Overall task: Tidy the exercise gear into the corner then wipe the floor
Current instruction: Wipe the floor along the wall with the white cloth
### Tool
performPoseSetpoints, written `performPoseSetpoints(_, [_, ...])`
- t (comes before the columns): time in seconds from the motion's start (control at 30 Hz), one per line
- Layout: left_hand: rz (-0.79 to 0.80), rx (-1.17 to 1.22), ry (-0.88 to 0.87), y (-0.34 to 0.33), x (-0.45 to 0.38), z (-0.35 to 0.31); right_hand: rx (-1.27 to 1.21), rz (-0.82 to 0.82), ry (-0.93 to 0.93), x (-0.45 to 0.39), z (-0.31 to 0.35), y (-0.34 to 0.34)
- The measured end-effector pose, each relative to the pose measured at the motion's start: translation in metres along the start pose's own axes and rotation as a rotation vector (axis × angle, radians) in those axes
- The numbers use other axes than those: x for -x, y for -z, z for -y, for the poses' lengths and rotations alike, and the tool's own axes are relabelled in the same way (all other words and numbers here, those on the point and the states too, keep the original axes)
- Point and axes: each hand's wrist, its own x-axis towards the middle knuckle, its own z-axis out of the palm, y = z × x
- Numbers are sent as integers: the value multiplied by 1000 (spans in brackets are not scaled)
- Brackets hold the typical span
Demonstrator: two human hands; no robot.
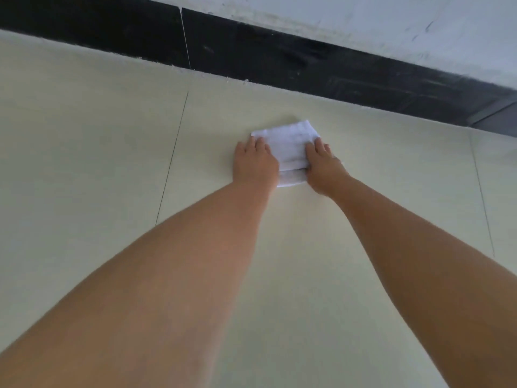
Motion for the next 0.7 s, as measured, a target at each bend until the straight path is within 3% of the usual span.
performPoseSetpoints(0.2, [13, -71, 101, -1, 19, 86, 3, 11, 192, -16, 77, -12])
performPoseSetpoints(0.47, [56, -3, 136, -9, 70, 106, -186, 34, 218, 45, 98, -59])
performPoseSetpoints(0.57, [95, -37, 85, -18, 87, 103, -235, 4, 172, 82, 95, -82])
performPoseSetpoints(0.7, [133, -91, -119, -26, 120, 79, -290, -11, 62, 143, 79, -113])
